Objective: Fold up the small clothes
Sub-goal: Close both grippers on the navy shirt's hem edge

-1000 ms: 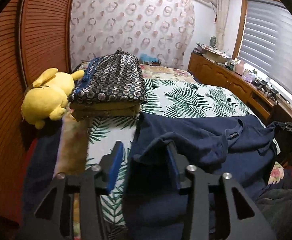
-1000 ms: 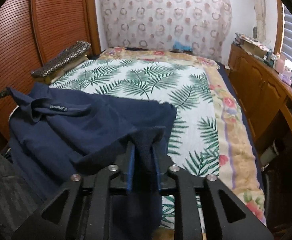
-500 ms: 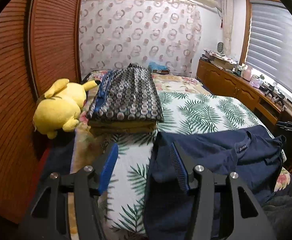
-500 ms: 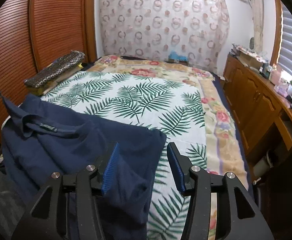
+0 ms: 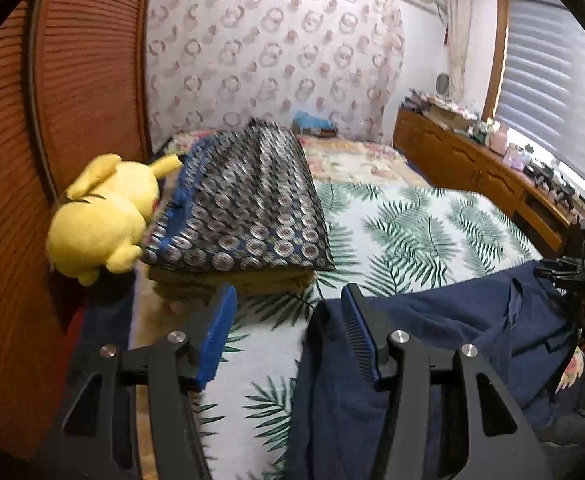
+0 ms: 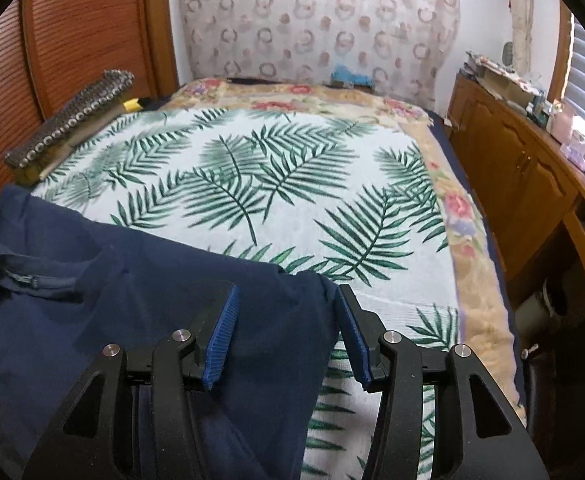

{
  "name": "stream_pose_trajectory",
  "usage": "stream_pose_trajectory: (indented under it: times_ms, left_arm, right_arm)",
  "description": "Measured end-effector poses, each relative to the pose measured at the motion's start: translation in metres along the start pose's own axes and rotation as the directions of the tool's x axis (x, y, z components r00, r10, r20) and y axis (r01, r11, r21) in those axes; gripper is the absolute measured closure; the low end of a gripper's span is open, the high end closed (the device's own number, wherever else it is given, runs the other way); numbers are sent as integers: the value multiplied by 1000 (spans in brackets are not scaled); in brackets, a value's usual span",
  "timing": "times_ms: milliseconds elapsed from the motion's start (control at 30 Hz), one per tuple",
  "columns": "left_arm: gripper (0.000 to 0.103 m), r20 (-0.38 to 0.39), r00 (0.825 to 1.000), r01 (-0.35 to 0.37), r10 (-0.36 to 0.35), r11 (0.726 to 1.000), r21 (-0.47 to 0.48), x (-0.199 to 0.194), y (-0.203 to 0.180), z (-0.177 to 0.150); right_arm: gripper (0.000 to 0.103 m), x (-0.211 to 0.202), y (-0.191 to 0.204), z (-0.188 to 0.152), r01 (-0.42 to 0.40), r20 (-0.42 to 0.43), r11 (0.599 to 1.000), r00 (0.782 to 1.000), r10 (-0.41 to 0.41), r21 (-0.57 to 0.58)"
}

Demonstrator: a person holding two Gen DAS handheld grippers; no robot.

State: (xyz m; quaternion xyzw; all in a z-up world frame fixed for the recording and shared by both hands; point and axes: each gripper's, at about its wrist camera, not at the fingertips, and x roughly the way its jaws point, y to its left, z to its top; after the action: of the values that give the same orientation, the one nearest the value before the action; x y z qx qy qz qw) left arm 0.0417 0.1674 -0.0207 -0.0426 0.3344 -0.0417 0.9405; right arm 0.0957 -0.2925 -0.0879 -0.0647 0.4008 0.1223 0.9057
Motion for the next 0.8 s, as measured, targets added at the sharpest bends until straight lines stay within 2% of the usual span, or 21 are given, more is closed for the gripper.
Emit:
stream_pose_trajectory:
  times_ms: [167, 367, 800]
  left_arm:
    - [50, -70, 997, 30, -28, 999, 22, 34, -15, -5]
    - [50, -140, 989, 56, -51, 998, 31, 68, -24, -7]
    - [50, -217, 975, 51, -45, 998, 23, 95, -25, -19]
  right_arm:
    - [47, 12, 1, -6, 14, -17, 1000, 1000, -14, -2]
    - [42, 14, -10, -7, -40, -17, 998, 999, 41, 58]
    - [42, 13, -10, -8, -30, -13, 998, 999, 30, 54]
